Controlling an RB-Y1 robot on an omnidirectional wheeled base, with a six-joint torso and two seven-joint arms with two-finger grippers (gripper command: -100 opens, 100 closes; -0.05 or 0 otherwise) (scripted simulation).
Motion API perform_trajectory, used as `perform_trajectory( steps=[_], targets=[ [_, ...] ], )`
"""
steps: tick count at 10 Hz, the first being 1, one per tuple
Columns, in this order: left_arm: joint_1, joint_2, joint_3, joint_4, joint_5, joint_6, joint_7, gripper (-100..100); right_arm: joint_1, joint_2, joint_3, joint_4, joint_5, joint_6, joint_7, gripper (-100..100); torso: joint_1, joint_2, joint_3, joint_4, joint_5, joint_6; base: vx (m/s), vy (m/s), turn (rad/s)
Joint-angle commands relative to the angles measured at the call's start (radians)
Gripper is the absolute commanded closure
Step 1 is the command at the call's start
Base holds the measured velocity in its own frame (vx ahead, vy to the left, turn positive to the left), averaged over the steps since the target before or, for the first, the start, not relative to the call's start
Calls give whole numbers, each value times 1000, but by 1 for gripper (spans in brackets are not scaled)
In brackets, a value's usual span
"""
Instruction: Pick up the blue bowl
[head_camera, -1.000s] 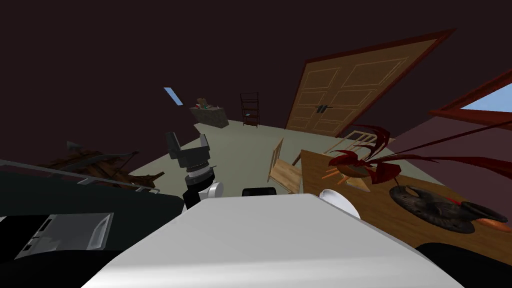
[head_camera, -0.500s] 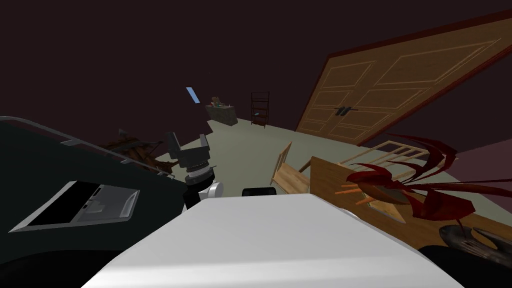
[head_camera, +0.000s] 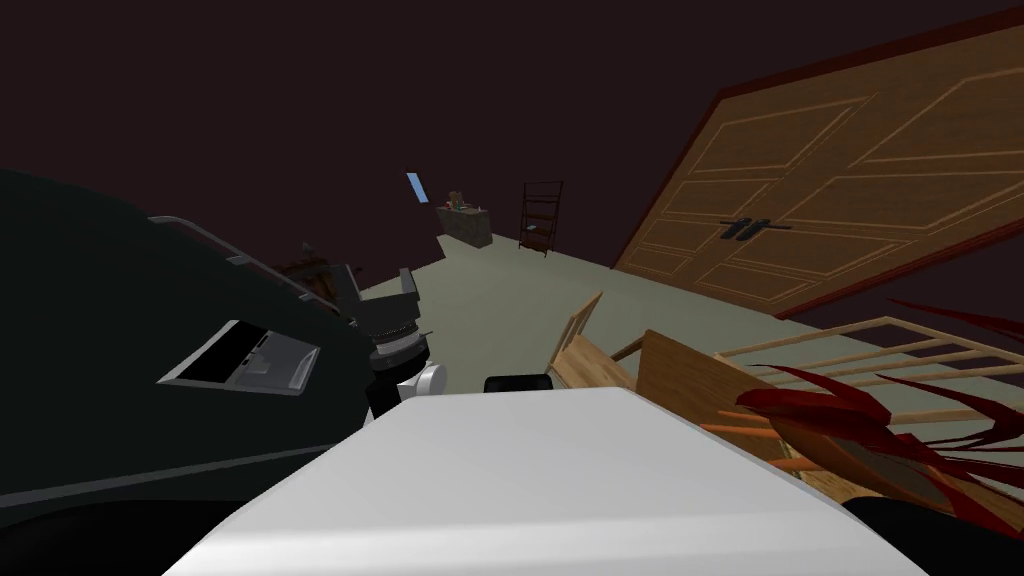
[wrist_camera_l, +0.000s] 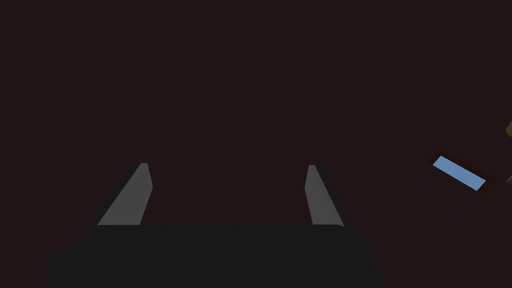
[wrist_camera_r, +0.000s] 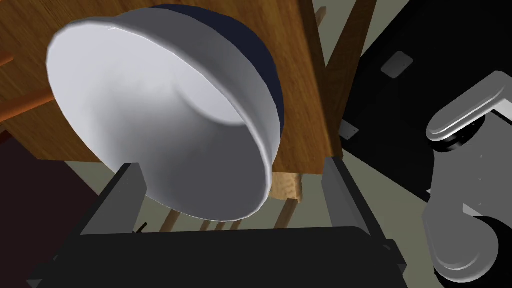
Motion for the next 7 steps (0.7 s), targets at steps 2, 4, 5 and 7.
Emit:
perform_trajectory(
  steps=[2, 4, 5, 7],
  targets=[
    [0, 0, 0, 0, 0, 0, 0, 0, 7, -8, 47, 29, 44, 14, 39, -100, 0, 1, 1, 0, 0, 0, -37, -46, 134],
    [0, 0, 0, 0, 0, 0, 0, 0, -4, -3, 81, 48, 64, 15, 56, -100, 1, 1, 1, 1, 0, 0, -24, -30, 87],
    [0, 0, 0, 0, 0, 0, 0, 0, -2, -8, 76, 37, 60, 23, 47, -100, 2, 1, 1, 1, 0, 0, -7, -8, 13],
    [0, 0, 0, 0, 0, 0, 0, 0, -36, -8, 89, 67, 62, 35, 43, -100, 3, 0, 0, 0, 1, 0, -6, 0, 33]
  ],
)
